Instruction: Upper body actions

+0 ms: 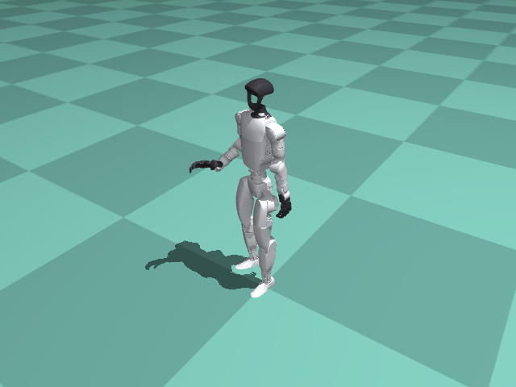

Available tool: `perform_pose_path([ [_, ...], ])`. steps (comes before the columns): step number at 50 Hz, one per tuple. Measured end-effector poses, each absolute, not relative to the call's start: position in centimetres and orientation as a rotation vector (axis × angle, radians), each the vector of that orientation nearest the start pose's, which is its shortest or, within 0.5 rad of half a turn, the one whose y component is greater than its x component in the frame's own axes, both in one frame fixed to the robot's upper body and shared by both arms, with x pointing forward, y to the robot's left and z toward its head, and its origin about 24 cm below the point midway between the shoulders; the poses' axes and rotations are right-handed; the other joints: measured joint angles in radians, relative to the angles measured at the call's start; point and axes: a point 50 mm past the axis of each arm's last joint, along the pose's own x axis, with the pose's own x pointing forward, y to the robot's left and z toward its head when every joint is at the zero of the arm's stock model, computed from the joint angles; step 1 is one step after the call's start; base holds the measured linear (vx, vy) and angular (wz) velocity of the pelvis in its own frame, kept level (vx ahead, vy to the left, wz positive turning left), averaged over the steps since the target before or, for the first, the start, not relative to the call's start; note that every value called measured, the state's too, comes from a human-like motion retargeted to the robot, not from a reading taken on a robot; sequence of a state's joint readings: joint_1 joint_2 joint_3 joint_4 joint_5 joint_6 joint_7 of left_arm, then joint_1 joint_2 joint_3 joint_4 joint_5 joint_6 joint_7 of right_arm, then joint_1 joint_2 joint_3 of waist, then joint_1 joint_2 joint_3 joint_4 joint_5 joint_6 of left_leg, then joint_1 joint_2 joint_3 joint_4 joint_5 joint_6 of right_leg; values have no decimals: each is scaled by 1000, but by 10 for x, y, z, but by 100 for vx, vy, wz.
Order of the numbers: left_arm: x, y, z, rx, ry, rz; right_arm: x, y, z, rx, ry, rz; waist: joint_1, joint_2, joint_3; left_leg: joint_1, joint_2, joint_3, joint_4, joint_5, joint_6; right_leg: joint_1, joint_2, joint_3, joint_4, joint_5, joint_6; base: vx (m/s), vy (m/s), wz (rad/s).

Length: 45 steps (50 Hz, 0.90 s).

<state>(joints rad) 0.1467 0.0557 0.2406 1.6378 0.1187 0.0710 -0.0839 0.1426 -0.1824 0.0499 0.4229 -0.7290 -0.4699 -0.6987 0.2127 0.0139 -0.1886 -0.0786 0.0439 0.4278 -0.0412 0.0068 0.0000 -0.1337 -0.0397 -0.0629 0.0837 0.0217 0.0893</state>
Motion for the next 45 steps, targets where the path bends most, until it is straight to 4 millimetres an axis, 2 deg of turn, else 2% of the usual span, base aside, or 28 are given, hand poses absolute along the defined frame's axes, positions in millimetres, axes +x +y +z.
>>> perform_pose_path([
  [4,-75,161,-173,-185,1834,115,149,-189,-100,-860,272,9,-15,5,6,1,10,-3,6,0,-9,1,-1,-3,1,0,0,0,0,0],
  [8,-77,162,-173,-177,1838,105,83,-192,-157,-966,751,295,-19,6,9,6,18,5,10,-1,-16,-1,-1,2,4,3,-1,0,0,0],
  [10,-77,162,-173,-165,1840,93,39,-193,-173,-1002,1058,458,-11,7,9,8,22,11,11,-1,-20,-2,0,7,5,4,-2,0,1,-9],
  [11,-76,163,-173,-157,1840,86,16,-193,-177,-956,1246,579,-3,6,12,10,23,15,12,-1,-21,-2,1,11,6,5,-3,-1,3,-47],
  [13,-72,164,-174,-140,1836,72,-27,-192,-176,-764,1621,783,77,-5,10,16,39,85,11,-5,-30,30,9,81,-22,-9,3,-1,1,-162],
  [15,-68,166,-174,-120,1829,59,-60,-196,-168,-522,1938,774,182,-2,0,24,78,171,9,-7,-40,44,21,169,-36,-23,27,2,-3,-210],
  [17,-67,166,-174,-100,1827,43,-60,-187,-170,-301,1885,589,213,-20,3,22,63,195,9,-8,-39,42,23,189,-43,-17,11,1,-2,-55],
  [18,-67,167,-174,-84,1829,31,-54,-185,-172,-242,1810,474,209,-23,3,18,56,184,8,-6,-37,29,20,183,-33,-14,10,2,-2,47],
  [20,-69,170,-174,-62,1835,13,-41,-191,-175,-212,1697,311,168,-9,2,10,57,134,9,0,-32,12,11,142,-13,-12,22,0,-2,108],
  [21,-69,171,-174,-65,1840,9,-37,-195,-175,-214,1672,283,144,-7,5,6,49,114,10,0,-28,12,9,119,-12,-11,18,-4,-3,114],
  [23,-69,172,-173,-78,1848,2,-30,-199,-175,-214,1641,307,99,-7,11,-2,33,78,12,0,-21,14,5,79,-13,-9,8,-6,-3,91],
  [26,-67,173,-173,-96,1848,3,-26,-200,-174,-238,1651,460,82,-3,19,2,23,64,10,-3,-15,10,5,64,-5,-10,5,-3,-2,28],
  [28,-64,173,-174,-87,1833,20,-24,-202,-175,-316,1654,543,75,-4,25,8,15,52,9,-5,-12,12,5,50,-3,-9,0,2,-1,36],
  [30,-53,169,-178,-64,1780,89,-22,-202,-175,-444,1632,605,8,2,28,4,7,-18,18,-10,-15,17,-8,-20,2,-14,-3,6,-3,155],
  [32,-25,166,-182,-87,1632,192,-21,-201,-176,-580,1602,658,-50,8,31,10,3,-71,19,-19,-23,25,-18,-74,3,-21,-4,7,-3,121],
  [35,34,176,-178,-146,1318,276,-24,-198,-177,-712,1598,668,-72,7,42,9,-11,-85,19,-15,-19,45,-10,-91,-17,-19,-21,9,1,34],
  [38,107,204,-152,-115,973,285,-29,-196,-177,-667,1631,627,-65,5,38,7,-16,-87,19,-14,-19,52,-9,-94,-23,-21,-26,13,4,12],
  [41,182,240,-96,5,603,274,-34,-198,-176,-578,1660,588,-53,5,25,1,-17,-96,21,-12,-21,47,-17,-100,-17,-24,-22,18,5,16],
  [43,226,263,-44,103,361,255,-37,-200,-175,-524,1677,588,-47,1,19,-3,-22,-104,22,-10,-21,48,-22,-109,-17,-25,-23,11,5,27],
  [45,261,279,14,209,139,253,-38,-201,-174,-500,1687,609,-51,-4,13,-8,-30,-121,23,-8,-21,50,-25,-125,-20,-25,-28,10,5,38],
])
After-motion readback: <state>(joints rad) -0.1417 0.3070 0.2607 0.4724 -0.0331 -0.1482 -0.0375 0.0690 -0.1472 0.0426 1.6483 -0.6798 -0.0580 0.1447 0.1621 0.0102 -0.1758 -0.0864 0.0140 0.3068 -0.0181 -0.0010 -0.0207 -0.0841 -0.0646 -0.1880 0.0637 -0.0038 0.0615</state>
